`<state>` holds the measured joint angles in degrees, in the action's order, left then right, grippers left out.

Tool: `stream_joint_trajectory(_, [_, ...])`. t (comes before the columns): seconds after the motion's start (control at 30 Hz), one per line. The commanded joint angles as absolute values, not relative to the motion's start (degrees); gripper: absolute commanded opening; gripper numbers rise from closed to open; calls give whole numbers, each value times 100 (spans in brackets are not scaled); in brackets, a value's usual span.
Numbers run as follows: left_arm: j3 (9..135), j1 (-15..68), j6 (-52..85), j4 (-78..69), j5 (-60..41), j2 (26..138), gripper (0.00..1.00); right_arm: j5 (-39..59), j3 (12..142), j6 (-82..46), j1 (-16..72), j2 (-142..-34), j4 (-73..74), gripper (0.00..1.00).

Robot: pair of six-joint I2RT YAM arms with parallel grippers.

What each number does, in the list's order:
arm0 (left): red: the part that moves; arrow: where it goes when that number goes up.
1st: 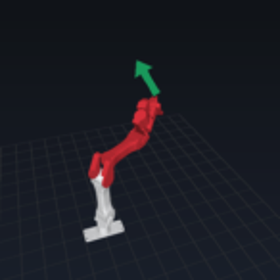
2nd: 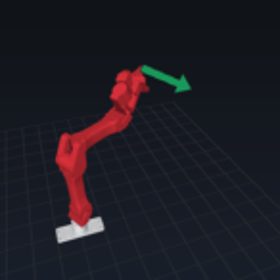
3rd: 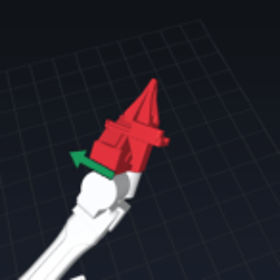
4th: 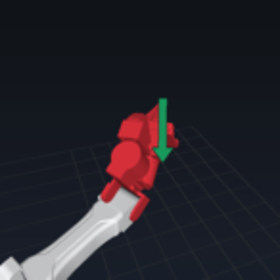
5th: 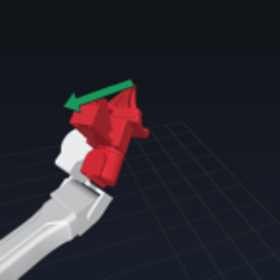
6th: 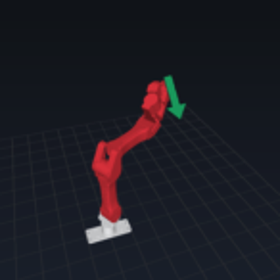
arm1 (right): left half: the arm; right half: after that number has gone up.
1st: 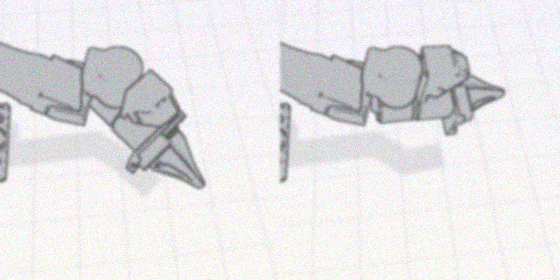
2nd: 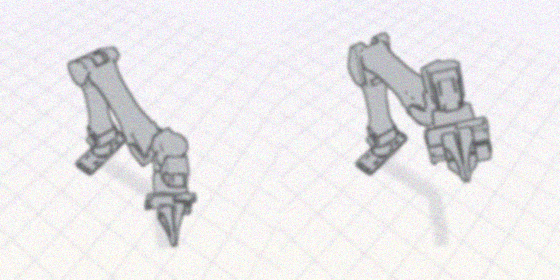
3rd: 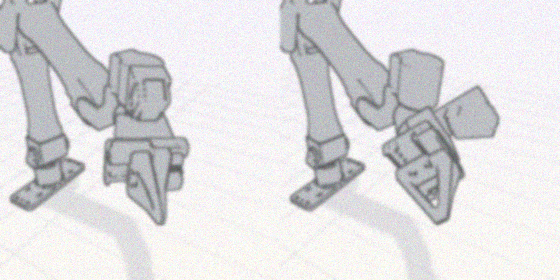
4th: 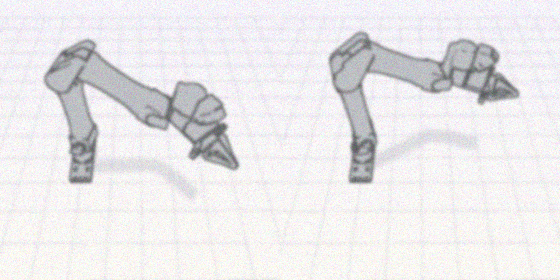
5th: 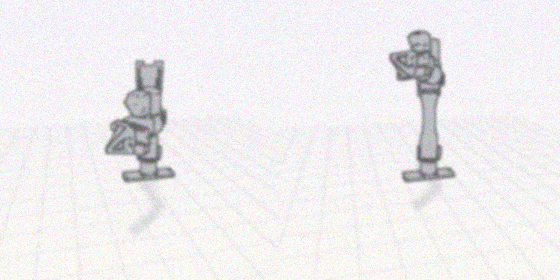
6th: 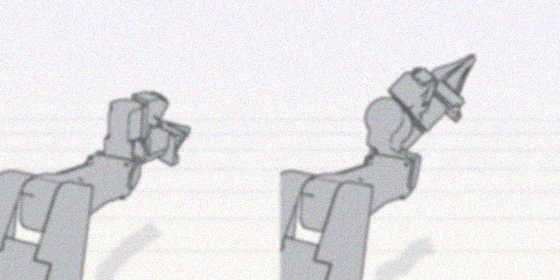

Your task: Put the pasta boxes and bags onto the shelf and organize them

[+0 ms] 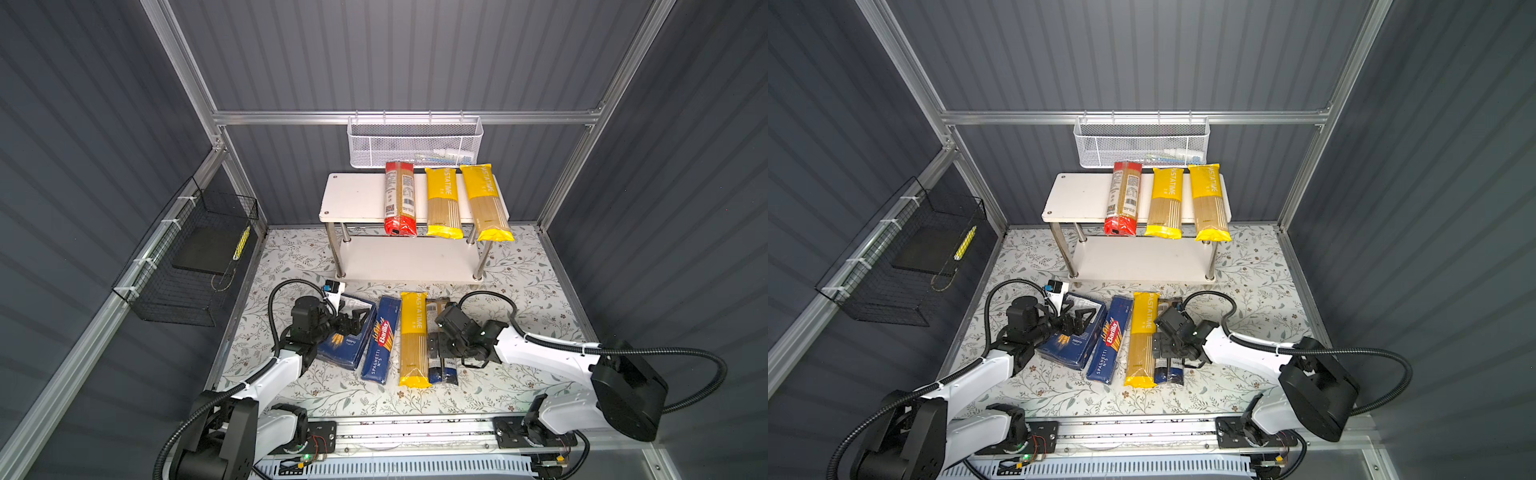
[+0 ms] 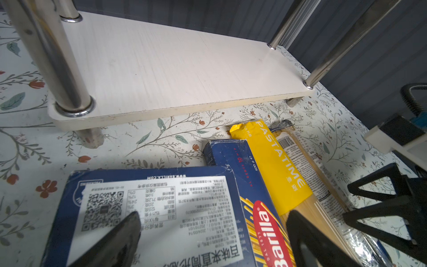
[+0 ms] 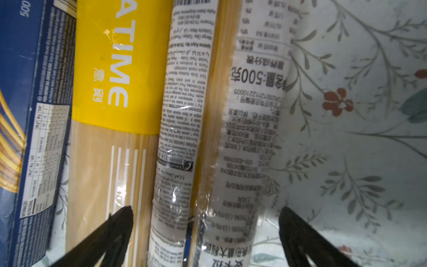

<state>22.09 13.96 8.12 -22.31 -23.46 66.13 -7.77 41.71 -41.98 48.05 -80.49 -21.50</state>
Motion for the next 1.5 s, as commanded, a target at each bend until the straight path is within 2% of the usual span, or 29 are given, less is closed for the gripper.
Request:
stream_joint_trajectory(0.0, [2288, 1415, 653, -2215, -2435, 6510, 99, -807, 4298, -4137, 4781, -8193, -2388, 99])
stream_joint_trajectory(0.47, [2283, 1415, 650, -2237, -2453, 6504, 99, -621, 4311, -4146, 4737, -8548, -2256, 99])
stream_joint_trajectory(0.7, [2284, 1414, 660, -2217, -2426, 6495, 99, -956, 4433, -4183, 4737, -8750, -2664, 99])
stream_joint_trajectory(1.07, [2293, 1415, 684, -2203, -2364, 6515, 99, -859, 3905, -4329, 4368, -8035, -2947, 99])
stream_joint_trajectory(1.33, [2303, 1415, 683, -2195, -2381, 6522, 99, -516, 3884, -3579, 4342, -7285, -2707, 99])
stream_joint_trajectory(1.47, [2314, 1415, 686, -2197, -2364, 6540, 99, -719, 4019, -3450, 4341, -7436, -2859, 99])
